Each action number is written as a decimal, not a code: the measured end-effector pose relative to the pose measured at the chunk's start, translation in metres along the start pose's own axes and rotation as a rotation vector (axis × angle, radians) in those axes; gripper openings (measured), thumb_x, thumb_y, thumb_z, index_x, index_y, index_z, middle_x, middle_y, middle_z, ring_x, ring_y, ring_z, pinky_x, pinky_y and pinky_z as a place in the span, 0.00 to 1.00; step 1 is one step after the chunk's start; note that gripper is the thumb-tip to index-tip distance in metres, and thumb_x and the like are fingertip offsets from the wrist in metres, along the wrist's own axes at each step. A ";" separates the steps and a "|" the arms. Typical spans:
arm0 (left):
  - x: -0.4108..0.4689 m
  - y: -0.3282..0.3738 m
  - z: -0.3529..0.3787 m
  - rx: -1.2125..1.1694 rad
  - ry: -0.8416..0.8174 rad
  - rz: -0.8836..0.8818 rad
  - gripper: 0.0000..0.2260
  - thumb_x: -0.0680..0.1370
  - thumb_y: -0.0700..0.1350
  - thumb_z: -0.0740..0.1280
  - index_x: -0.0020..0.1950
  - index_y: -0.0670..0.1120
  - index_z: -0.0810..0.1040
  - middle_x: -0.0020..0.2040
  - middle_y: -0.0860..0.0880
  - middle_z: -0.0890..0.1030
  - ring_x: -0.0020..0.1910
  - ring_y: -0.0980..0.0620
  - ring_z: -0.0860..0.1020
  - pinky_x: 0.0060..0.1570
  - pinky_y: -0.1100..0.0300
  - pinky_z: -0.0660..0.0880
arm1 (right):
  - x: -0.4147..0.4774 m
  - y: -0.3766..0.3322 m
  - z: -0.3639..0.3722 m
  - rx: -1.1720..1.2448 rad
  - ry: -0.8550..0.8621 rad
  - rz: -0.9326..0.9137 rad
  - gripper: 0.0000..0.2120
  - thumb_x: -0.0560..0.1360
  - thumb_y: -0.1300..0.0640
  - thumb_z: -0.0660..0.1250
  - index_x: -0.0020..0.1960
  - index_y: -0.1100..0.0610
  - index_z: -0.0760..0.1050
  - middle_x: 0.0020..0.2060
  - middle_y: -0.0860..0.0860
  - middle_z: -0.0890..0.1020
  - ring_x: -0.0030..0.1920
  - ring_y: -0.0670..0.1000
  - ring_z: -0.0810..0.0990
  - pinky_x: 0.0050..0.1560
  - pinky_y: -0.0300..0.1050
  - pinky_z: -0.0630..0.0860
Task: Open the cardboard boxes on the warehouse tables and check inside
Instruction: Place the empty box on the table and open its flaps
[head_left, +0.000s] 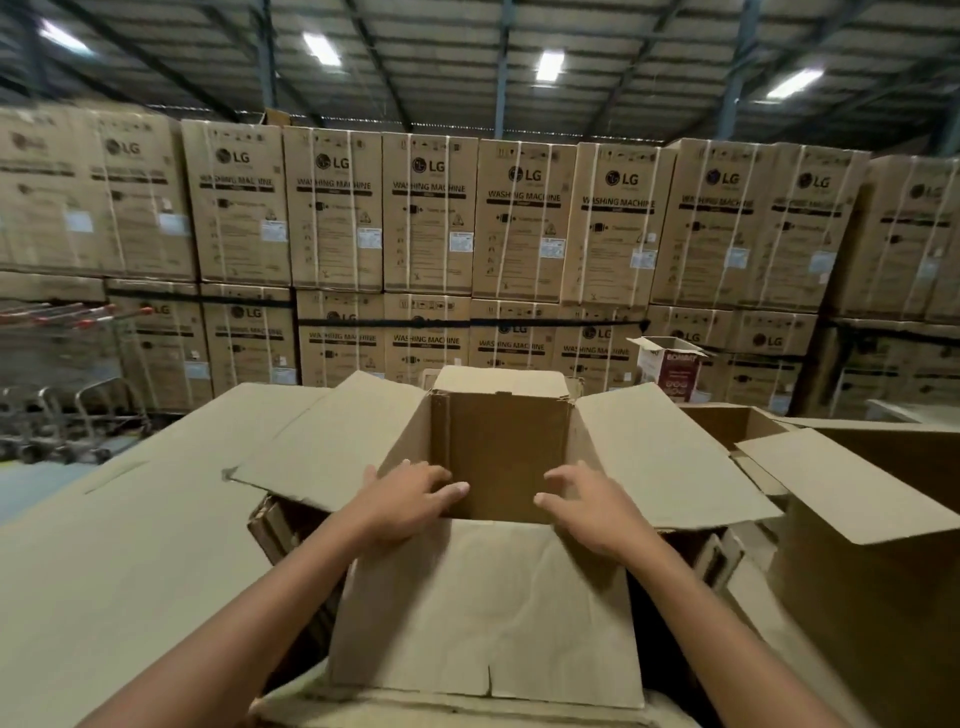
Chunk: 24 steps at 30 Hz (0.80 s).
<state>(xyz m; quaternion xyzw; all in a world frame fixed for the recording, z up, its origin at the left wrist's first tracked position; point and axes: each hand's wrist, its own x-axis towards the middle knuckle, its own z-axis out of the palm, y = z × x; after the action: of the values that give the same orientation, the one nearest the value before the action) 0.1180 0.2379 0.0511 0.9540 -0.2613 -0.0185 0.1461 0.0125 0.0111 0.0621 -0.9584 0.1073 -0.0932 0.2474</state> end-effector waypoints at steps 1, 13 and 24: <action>-0.016 0.009 0.004 -0.014 0.011 0.002 0.29 0.81 0.67 0.50 0.79 0.54 0.63 0.79 0.52 0.64 0.80 0.47 0.56 0.75 0.34 0.47 | -0.012 -0.005 0.004 -0.012 -0.023 -0.023 0.24 0.78 0.40 0.63 0.72 0.44 0.70 0.78 0.55 0.62 0.77 0.54 0.61 0.73 0.54 0.63; -0.066 0.020 0.043 0.220 0.110 -0.047 0.32 0.80 0.69 0.40 0.82 0.58 0.45 0.82 0.48 0.43 0.81 0.42 0.42 0.75 0.37 0.37 | -0.070 -0.003 0.050 -0.435 0.049 -0.116 0.28 0.84 0.39 0.45 0.81 0.45 0.45 0.81 0.54 0.44 0.80 0.59 0.41 0.77 0.62 0.40; -0.141 0.037 0.049 -0.094 0.053 0.301 0.33 0.83 0.60 0.56 0.82 0.47 0.49 0.82 0.44 0.47 0.81 0.46 0.46 0.78 0.50 0.47 | -0.174 -0.027 0.050 -0.108 0.221 0.062 0.26 0.81 0.46 0.60 0.77 0.52 0.62 0.79 0.54 0.59 0.79 0.54 0.54 0.75 0.57 0.60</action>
<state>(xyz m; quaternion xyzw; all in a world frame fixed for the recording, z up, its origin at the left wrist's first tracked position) -0.0271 0.2652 0.0091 0.8963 -0.3962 0.0167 0.1984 -0.1389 0.1003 0.0104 -0.9505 0.1683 -0.1846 0.1847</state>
